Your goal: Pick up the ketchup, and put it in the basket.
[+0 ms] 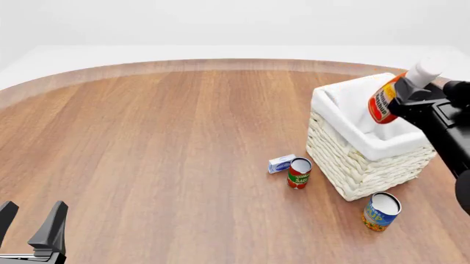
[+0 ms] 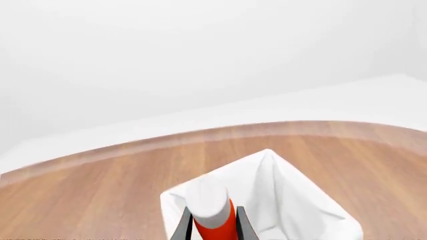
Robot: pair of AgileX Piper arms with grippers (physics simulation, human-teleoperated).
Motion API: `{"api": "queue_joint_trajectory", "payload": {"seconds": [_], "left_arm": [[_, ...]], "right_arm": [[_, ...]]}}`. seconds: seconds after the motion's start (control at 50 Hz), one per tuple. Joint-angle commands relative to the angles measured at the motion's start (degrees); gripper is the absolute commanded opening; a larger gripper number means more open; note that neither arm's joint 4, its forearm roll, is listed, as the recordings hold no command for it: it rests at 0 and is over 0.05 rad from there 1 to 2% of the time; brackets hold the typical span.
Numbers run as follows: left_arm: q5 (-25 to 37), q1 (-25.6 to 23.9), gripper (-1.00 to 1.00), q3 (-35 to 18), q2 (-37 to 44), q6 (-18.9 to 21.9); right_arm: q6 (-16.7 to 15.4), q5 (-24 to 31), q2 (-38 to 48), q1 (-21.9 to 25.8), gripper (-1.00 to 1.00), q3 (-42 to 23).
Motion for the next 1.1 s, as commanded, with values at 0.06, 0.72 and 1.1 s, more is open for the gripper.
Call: {"api": "queue_joint_trajectory", "payload": {"seconds": [0.06, 0.72, 1.1], "left_arm": [[0.0, 0.0, 1.0, 0.0, 0.0, 0.0], [0.0, 0.0, 1.0, 0.0, 0.0, 0.0], [0.0, 0.0, 1.0, 0.0, 0.0, 0.0]], "right_arm": [[-0.1, -1.2, 2.2, -0.5, -1.0, 0.1], [-1.8, -0.2, 7.2, 0.2, -1.0, -2.7], [-2.3, 1.8, 9.7, 0.0, -1.0, -4.4]]}}
